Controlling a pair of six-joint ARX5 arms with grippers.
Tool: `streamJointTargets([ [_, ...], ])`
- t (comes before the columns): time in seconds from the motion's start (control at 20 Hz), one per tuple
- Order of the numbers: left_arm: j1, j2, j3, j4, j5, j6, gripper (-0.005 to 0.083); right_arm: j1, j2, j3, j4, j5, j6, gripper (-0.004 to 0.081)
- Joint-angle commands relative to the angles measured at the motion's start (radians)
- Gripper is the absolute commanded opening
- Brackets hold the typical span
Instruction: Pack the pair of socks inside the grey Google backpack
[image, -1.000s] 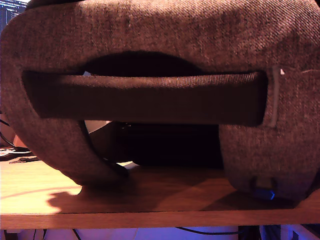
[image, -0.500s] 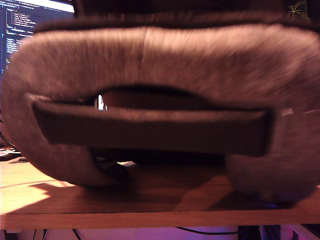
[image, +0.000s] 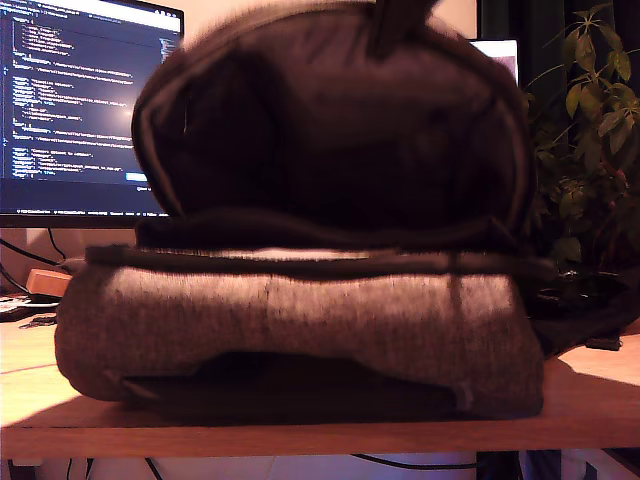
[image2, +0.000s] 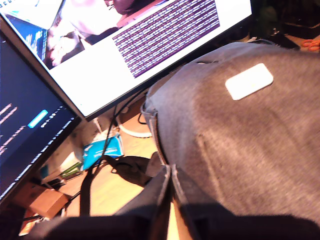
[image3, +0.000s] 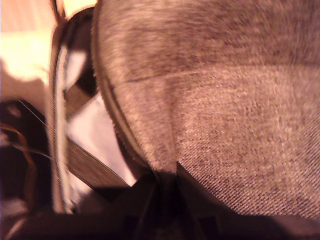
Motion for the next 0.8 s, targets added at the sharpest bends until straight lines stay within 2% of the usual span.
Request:
streamJointTargets([
  [0.0,0.001,0.004,0.002,0.008,0.014,-0.003,-0.0024,-0.013,0.005,-0.053,0.024,-0.032,0.051,-0.0013],
  [0.2,0.001,0.004,0.002,0.007,0.035,-0.003,-0.0024,-0.019,0.02,-0.182,0.087,-0.062,0.084,-0.0003],
  [0.25,0.001,0.004,0.003,0.008,0.035,-0.003,-0.0024,-0.019,0.021,-0.188,0.082,-0.093,0.105,0.0055],
  [0.4,0.001,0.005,0.002,0.008,0.037,-0.003,-0.0024,-0.01,0.006,-0.184,0.106,-0.113,0.186,0.045],
  [0.45,0.001,0.006,0.003,0.008,0.037,-0.003,-0.0024,-0.006,-0.003,-0.184,0.103,-0.113,0.195,0.0516],
  [0.75,0.001,0.023,0.003,0.008,0.039,-0.003,-0.0024,0.007,-0.08,-0.183,0.006,-0.146,0.285,0.053],
])
